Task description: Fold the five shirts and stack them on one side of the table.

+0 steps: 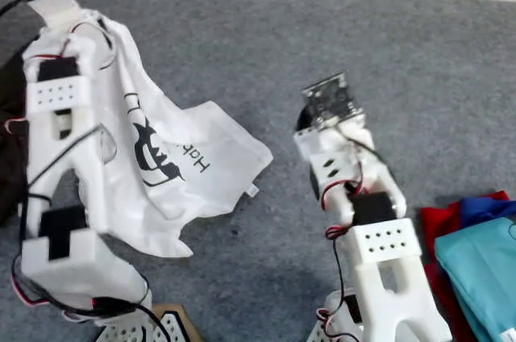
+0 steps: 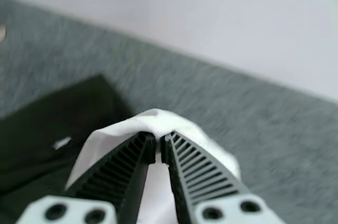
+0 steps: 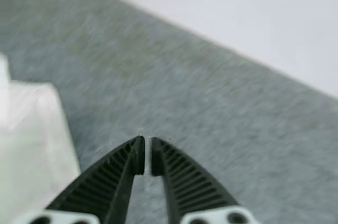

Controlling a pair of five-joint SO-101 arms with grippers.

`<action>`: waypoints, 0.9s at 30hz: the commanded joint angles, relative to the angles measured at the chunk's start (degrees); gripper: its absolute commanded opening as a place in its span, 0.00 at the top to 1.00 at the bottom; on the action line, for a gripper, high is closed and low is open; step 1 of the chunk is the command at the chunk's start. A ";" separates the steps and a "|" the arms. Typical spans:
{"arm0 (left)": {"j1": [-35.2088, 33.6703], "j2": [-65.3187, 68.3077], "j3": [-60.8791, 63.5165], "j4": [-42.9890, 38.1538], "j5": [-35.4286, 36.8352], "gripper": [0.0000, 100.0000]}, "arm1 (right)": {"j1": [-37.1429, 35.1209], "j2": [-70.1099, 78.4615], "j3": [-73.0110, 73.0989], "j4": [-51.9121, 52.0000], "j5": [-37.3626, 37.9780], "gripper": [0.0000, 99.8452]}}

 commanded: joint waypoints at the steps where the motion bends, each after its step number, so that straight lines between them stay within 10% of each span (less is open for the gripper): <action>1: -5.67 6.02 -12.18 10.99 -2.20 0.92 | -2.33 0.13 1.19 -0.92 -1.58 0.87; 9: -6.90 8.48 -26.59 34.37 -2.20 0.57 | -5.85 0.22 1.89 3.56 -5.01 0.85; 21: -6.81 -3.38 -29.76 65.41 -2.46 0.57 | -11.30 22.81 -8.57 5.05 -5.01 0.85; 27: -10.24 -3.65 -23.34 66.99 -2.29 0.57 | -13.05 39.78 -20.53 5.23 -4.75 0.83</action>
